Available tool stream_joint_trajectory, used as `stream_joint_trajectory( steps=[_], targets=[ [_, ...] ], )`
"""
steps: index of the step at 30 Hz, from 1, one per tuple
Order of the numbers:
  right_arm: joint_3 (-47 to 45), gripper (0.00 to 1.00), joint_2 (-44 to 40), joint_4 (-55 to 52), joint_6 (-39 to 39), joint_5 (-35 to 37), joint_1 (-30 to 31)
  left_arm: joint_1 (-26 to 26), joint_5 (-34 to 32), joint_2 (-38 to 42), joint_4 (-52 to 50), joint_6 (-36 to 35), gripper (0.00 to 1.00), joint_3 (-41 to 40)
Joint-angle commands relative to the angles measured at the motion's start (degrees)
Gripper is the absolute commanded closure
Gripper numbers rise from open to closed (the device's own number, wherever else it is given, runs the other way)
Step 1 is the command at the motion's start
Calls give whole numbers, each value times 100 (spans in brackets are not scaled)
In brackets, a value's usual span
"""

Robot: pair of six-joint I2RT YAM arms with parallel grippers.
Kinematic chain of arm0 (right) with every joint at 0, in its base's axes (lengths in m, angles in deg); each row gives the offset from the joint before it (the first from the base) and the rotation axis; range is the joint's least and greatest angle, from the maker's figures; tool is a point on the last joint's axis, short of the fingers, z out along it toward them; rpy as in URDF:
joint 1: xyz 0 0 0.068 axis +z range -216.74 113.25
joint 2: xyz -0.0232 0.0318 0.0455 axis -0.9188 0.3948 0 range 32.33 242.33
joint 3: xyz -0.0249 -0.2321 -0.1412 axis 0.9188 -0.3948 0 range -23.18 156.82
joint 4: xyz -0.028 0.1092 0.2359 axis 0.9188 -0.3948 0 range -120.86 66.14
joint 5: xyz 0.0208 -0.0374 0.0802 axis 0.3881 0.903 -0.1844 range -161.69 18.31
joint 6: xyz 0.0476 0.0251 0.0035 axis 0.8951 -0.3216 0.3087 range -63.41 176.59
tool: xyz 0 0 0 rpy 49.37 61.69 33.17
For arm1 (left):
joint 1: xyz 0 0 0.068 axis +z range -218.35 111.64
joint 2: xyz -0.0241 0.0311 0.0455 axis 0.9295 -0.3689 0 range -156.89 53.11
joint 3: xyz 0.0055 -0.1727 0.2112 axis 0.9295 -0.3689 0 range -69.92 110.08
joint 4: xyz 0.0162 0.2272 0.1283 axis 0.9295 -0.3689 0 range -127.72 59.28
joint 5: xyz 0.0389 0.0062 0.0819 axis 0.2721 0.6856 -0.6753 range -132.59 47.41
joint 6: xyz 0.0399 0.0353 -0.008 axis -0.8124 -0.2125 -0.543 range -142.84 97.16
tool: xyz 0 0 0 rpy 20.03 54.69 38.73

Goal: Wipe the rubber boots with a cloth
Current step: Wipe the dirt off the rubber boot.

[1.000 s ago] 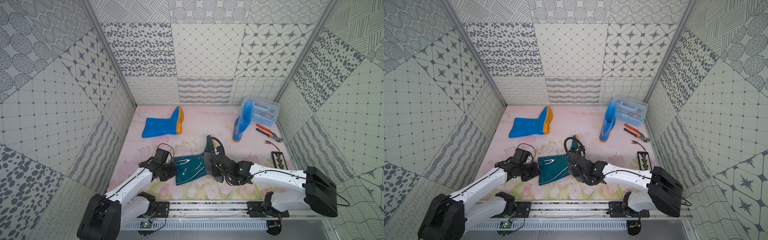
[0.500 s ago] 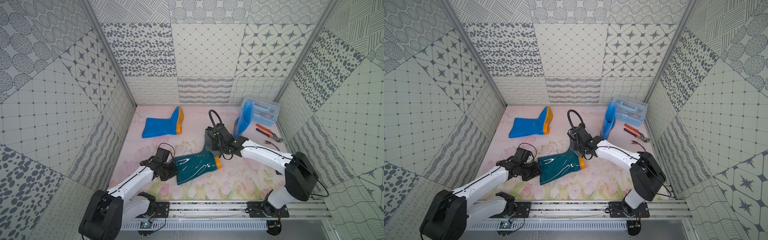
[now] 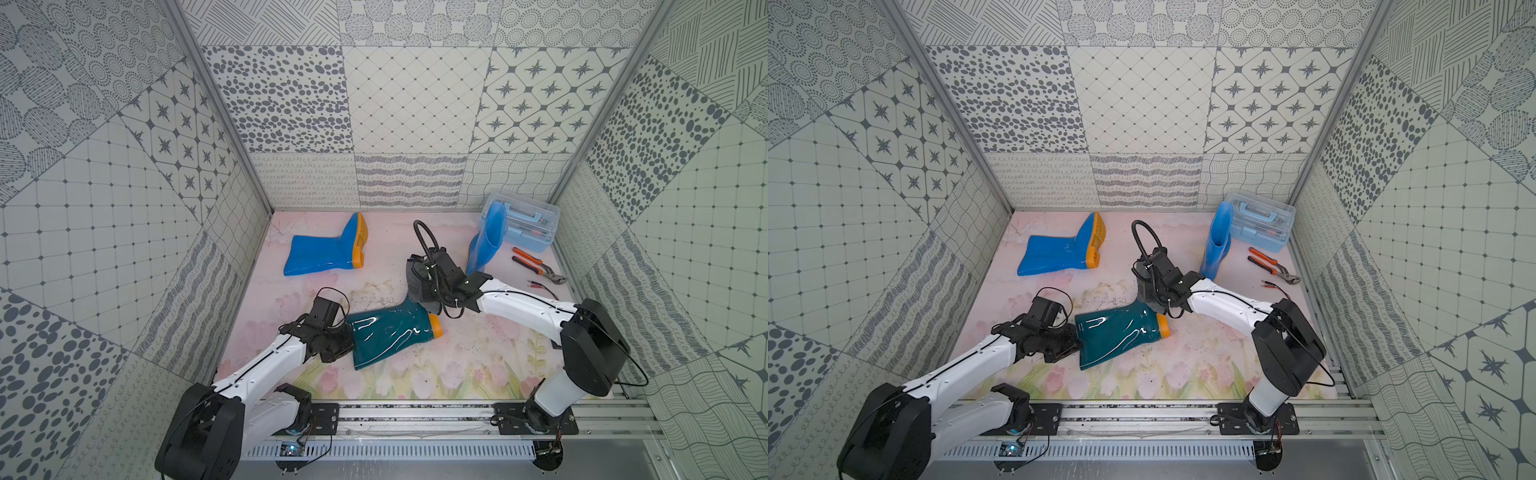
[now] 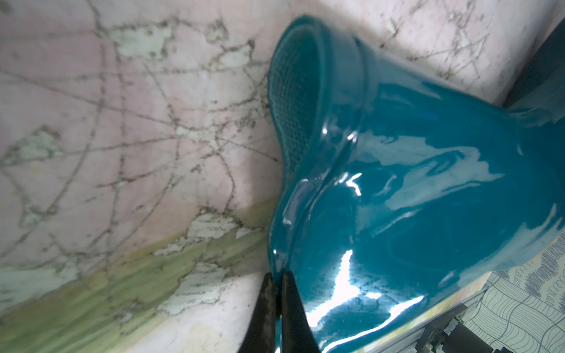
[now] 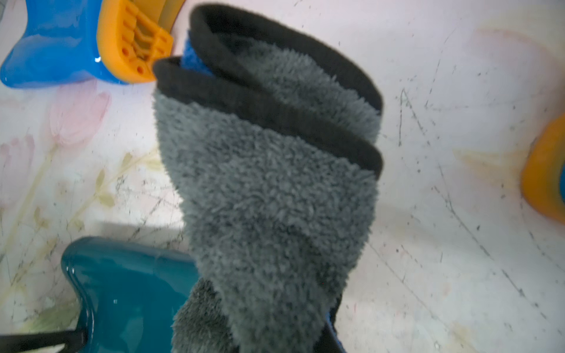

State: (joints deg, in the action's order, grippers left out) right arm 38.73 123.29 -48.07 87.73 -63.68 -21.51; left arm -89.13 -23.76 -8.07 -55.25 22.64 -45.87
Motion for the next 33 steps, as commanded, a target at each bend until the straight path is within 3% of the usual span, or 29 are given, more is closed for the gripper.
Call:
stream_joint_trajectory(
  steps=[1, 14, 25, 28, 33],
  targets=[
    [-270, 100, -429, -320, 277, 153, 280, -55, -186, -14, -198, 7, 100, -67],
    [-1931, 100, -1414, -421, 1886, 495, 1424, -60, -52, 94, -164, 55, 100, -20],
    [-1808, 100, -1507, -347, 1805, 690, 1491, -65, 396, 200, -158, 107, 100, 257],
    [-1978, 100, -1293, -91, 1845, 548, 1410, -67, 668, 290, 241, 226, 100, 143],
    [-2160, 100, -1096, 204, 1974, 359, 1365, -56, 973, 199, 591, 327, 80, -124]
  ],
)
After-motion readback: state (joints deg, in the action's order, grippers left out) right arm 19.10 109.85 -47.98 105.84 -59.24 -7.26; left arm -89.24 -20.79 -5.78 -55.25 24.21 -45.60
